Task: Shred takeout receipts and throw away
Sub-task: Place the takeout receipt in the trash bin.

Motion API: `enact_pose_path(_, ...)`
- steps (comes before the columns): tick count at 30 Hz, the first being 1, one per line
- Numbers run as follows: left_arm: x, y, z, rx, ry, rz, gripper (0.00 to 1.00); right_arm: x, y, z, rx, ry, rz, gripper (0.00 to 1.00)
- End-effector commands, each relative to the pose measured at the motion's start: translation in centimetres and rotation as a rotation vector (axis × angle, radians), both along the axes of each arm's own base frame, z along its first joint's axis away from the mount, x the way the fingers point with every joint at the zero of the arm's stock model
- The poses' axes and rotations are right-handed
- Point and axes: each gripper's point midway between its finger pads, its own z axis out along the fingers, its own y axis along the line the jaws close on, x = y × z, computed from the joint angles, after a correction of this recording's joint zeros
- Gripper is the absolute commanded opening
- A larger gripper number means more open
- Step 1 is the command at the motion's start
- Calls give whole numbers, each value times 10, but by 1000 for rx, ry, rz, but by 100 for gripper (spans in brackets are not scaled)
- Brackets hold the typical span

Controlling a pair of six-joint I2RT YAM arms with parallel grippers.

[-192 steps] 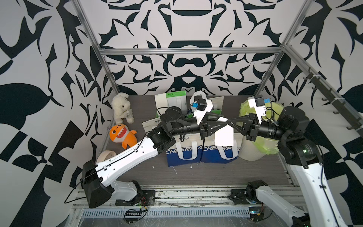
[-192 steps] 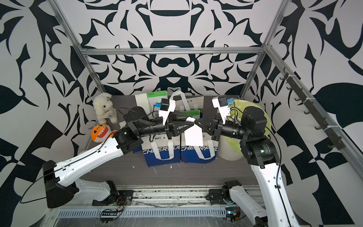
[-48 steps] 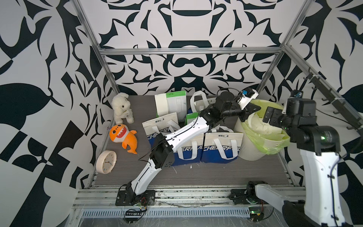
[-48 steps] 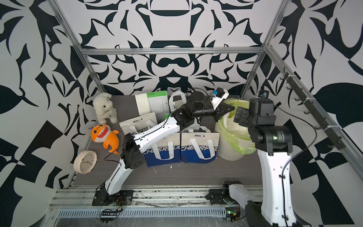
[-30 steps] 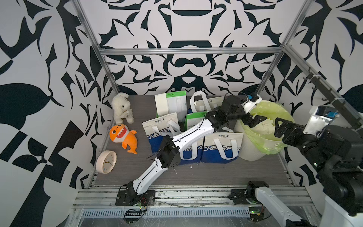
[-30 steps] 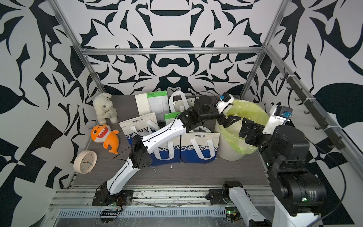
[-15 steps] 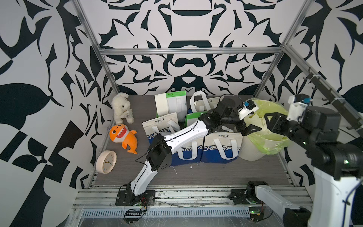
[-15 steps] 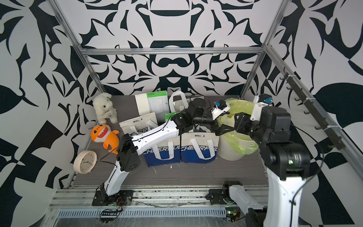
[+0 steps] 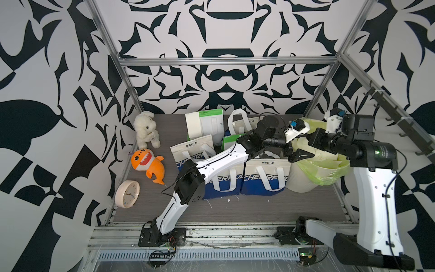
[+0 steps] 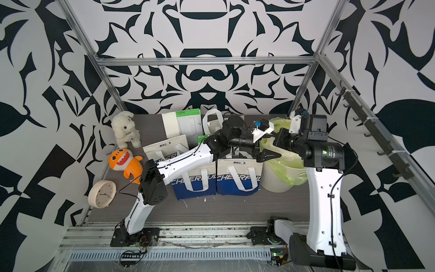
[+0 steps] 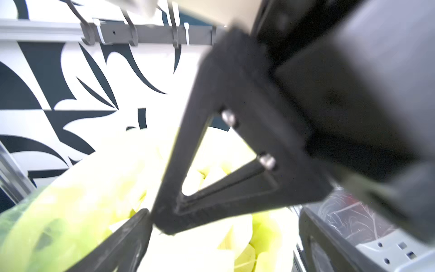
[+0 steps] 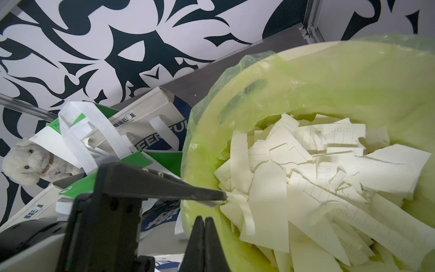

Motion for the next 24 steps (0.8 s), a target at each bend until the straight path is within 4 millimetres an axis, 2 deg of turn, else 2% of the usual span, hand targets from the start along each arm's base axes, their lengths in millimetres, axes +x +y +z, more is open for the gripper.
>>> enact_pose_path(1, -6, 12, 28, -66, -21, -19, 100, 10, 0, 1, 11, -45, 17, 0)
enact_pose_path(9, -8, 17, 38, -87, -17, -23, 99, 15, -17, -26, 0, -8, -51, 0)
enact_pose_path(11, -9, 17, 38, -90, -15, -26, 99, 12, -16, -23, 2, -18, -49, 0)
enact_pose_path(16, -6, 17, 37, -100, -9, -19, 100, -1, -7, 15, 20, -127, -18, 0)
enact_pose_path(19, 1, 26, 51, -153, -12, 27, 100, -10, -3, 39, 20, -193, -7, 0)
enact_pose_path(22, 26, 48, 66, -164, -50, 194, 100, -21, 6, 65, 31, -278, 23, 14)
enact_pose_path(24, 47, 66, 66, -75, -104, 343, 100, -27, 14, 79, 50, -320, 61, 27)
